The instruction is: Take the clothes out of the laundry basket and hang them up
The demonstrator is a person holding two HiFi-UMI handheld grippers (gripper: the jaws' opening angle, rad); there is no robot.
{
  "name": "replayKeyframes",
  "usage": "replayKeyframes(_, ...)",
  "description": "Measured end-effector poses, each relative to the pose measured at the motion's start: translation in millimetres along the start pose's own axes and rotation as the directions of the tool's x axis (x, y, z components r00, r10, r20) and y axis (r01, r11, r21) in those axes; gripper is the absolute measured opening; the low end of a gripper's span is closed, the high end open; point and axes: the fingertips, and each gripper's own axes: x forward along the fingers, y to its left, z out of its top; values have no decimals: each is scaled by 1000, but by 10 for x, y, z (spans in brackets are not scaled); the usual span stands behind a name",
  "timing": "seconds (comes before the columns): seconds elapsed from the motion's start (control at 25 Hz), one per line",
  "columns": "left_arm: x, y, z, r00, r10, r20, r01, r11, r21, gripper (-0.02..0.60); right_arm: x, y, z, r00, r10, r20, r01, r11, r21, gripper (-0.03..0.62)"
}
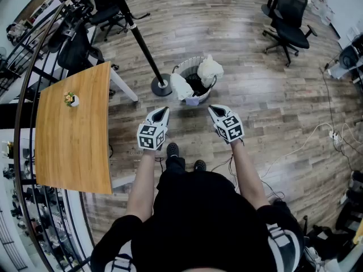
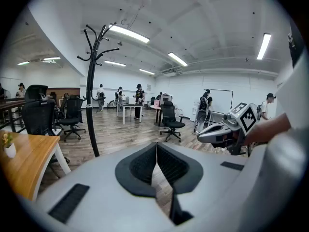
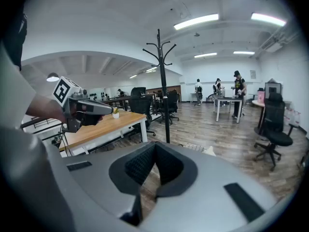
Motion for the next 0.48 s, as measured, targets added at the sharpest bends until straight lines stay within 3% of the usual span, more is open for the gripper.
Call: replayKeyframes(0.48, -18, -106, -40, 1000, -3, -7, 3, 1000, 9, 23, -77, 26, -108, 1000, 8, -6, -8, 1000, 2, 8)
